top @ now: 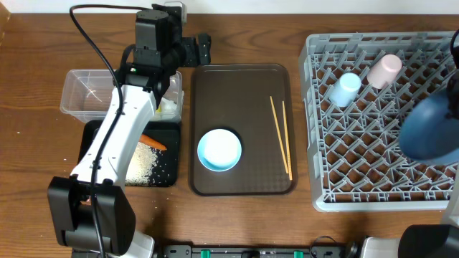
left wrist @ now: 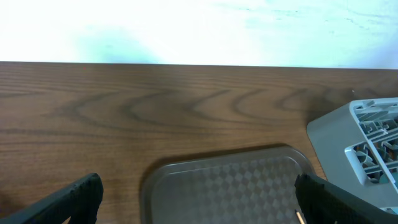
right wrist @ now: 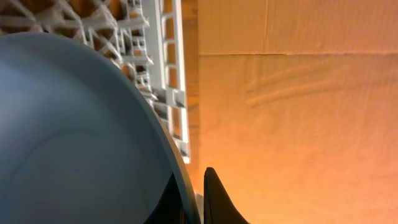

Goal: Sort waste into correct bins and load items into the dishwasher rack
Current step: 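Carry the blue plate with the right gripper over the dish rack, then lower the blue plate into the rack and open the right gripper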

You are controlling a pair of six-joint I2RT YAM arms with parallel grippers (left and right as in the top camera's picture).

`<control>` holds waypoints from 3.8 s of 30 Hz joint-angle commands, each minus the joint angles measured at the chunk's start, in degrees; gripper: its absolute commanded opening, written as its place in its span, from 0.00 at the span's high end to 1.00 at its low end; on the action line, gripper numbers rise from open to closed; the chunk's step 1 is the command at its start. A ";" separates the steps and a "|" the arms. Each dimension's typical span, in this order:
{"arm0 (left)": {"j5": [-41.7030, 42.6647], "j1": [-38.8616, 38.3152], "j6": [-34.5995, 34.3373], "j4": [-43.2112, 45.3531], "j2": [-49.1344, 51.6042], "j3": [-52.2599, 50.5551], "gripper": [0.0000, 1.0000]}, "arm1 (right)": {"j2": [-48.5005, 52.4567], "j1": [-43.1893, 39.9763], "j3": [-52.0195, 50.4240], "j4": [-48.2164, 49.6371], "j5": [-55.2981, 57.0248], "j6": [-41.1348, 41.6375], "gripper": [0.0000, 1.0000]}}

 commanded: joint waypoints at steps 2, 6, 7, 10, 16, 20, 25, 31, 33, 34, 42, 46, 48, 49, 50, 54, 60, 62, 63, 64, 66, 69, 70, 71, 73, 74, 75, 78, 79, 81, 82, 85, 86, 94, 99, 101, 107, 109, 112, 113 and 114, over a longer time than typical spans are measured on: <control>-0.74 0.07 -0.04 0.24 0.22 -0.09 0.01 | -0.79 -1.51 1.16 -0.24 3.13 -11.61 0.99; -0.74 0.07 -0.04 0.24 0.22 -0.11 0.01 | -0.76 -2.89 1.14 -0.24 3.61 -14.38 0.99; -0.74 0.07 -0.04 0.24 0.22 -0.11 0.01 | -0.66 -3.41 1.14 -0.22 3.58 -15.43 1.00; -0.74 0.07 -0.04 -0.02 0.22 -0.09 0.01 | -0.26 -4.74 1.11 -0.20 3.56 -18.53 0.99; -0.74 0.07 -0.04 -0.17 0.22 -0.11 0.01 | 1.99 -6.91 1.09 0.07 3.19 -22.60 0.99; -0.74 0.07 -0.04 -0.37 0.22 -0.11 0.01 | 4.79 -7.80 1.09 1.25 3.26 -23.91 0.99; -0.74 0.07 -0.04 -0.37 0.22 -0.11 0.01 | 7.93 -8.81 1.09 5.05 6.34 -27.56 0.99; -0.72 0.07 -0.04 -0.81 0.22 -0.11 0.01 | 8.83 -9.09 1.09 8.20 6.78 -29.44 0.99; -0.74 0.07 -0.04 -0.83 0.22 -0.11 0.01 | 8.85 -9.09 1.09 8.20 5.40 -29.42 0.99; -0.74 0.07 -0.04 -0.87 0.22 -0.11 0.01 | 8.85 -9.09 1.09 8.17 4.33 -29.42 0.99; -0.76 0.07 0.00 -2.27 0.22 -0.11 0.01 | 9.42 -8.83 0.07 7.30 -0.96 -28.92 0.99; -1.03 0.11 0.42 -3.15 0.22 -0.11 0.01 | 9.44 -8.02 -1.07 7.34 -1.40 -28.98 0.99; -2.34 0.11 0.39 -3.23 0.22 -0.11 0.01 | 9.66 -7.74 -1.09 7.39 -1.38 -29.00 0.99; -2.99 0.11 0.39 -3.21 0.22 -0.11 0.01 | 9.79 -7.67 -1.09 7.39 -1.38 -29.05 0.99; -3.67 0.11 0.39 -3.21 0.22 -0.11 0.01 | 9.94 -7.63 -1.09 7.37 -1.38 -29.64 0.99; -3.74 0.11 0.39 -3.17 0.22 -0.11 0.01 | 10.40 -7.65 -1.09 7.63 -0.92 -33.51 0.99; -3.74 0.11 0.39 -3.19 0.22 -0.11 0.01 | 10.43 -7.65 -1.09 9.55 -1.38 -35.93 0.99; -3.74 0.11 0.37 -3.19 0.22 -0.11 0.01 | 10.47 -7.63 -1.09 9.42 -2.71 -35.89 0.99; -3.74 0.11 0.37 -3.19 0.22 -0.11 0.01 | 10.51 -7.63 -1.09 9.31 -3.85 -35.87 0.99; -3.72 0.11 0.39 -3.19 0.22 -0.11 0.01 | 10.58 -7.63 -1.09 8.96 -4.81 -35.87 0.99; -3.72 0.11 0.37 -3.21 0.22 -0.11 0.01 | 10.97 -7.65 -1.09 8.00 -5.42 -35.87 0.99; -3.74 0.11 0.39 -3.41 0.22 -0.11 0.01 | 11.67 -7.50 -1.09 7.32 -5.92 -35.89 0.99; -3.74 0.11 0.39 -3.43 0.22 -0.11 0.01 | 11.91 -7.32 -1.09 7.32 -6.32 -35.89 0.99; -3.74 0.11 0.39 -3.41 0.22 -0.11 0.01 | 12.17 -7.13 -1.09 7.19 -6.97 -35.87 0.99; -3.74 0.11 0.39 -3.39 0.22 -0.11 0.01 | 12.83 -6.29 -1.11 6.75 -8.00 -35.89 0.99; -3.74 0.11 0.39 -3.39 0.22 -0.11 0.01 | 13.11 -5.99 -1.09 6.73 -8.04 -35.89 0.99; -3.74 0.11 0.39 -3.39 0.22 -0.11 0.01 | 13.57 -5.40 -1.11 6.71 -8.02 -35.89 0.99; -3.74 0.11 0.39 -3.39 0.22 -0.11 0.01 | 14.97 -3.82 -1.09 6.71 -8.00 -35.91 0.99; -3.74 0.11 0.37 -3.39 0.22 -0.11 0.01 | 15.52 -3.23 -1.09 6.69 -8.02 -35.91 0.99; -3.74 0.11 0.39 -3.39 0.22 -0.11 0.01 | 16.31 -2.23 -1.09 6.71 -8.00 -35.89 0.99; -3.74 0.11 0.37 -3.39 0.22 -0.11 0.01 | 16.74 -1.60 -1.09 6.71 -7.96 -35.89 0.99; -3.74 0.11 0.37 -3.41 0.22 -0.11 0.01 | 17.29 0.11 -1.09 6.75 -8.02 -35.89 0.99; -3.72 0.11 0.37 -3.39 0.22 -0.11 0.00 | 17.29 0.79 -1.09 6.82 -8.04 -35.89 0.99; -3.72 0.11 0.37 -3.39 0.22 -0.11 0.01 | 17.29 6.32 -1.09 7.08 -7.89 -35.21 0.99; -3.74 0.11 0.37 -3.39 0.22 -0.11 0.01 | 17.29 8.85 -1.09 7.32 -7.78 -35.26 0.99; -3.74 0.11 0.37 -3.39 0.22 -0.11 0.01 | 17.29 9.73 -1.09 7.28 -7.80 -35.21 0.99; -3.72 0.11 0.37 -3.41 0.22 -0.11 0.01 | 17.29 12.59 -1.09 7.13 -8.66 -33.62 0.99; -3.72 0.11 0.37 -3.43 0.22 -0.11 0.01 | 17.29 13.38 -1.09 7.10 -9.86 -32.65 0.99; -3.72 0.11 0.37 -3.41 0.22 -0.11 0.01 | 17.29 14.60 -1.09 7.08 -11.93 -30.86 0.99; -3.72 0.11 0.37 -3.41 0.22 -0.11 0.01 | 17.29 15.08 -1.09 7.10 -12.50 -29.79 0.99; -3.72 0.11 0.37 -3.41 0.22 -0.11 0.01 | 17.29 15.47 -1.09 7.08 -12.92 -29.11 0.99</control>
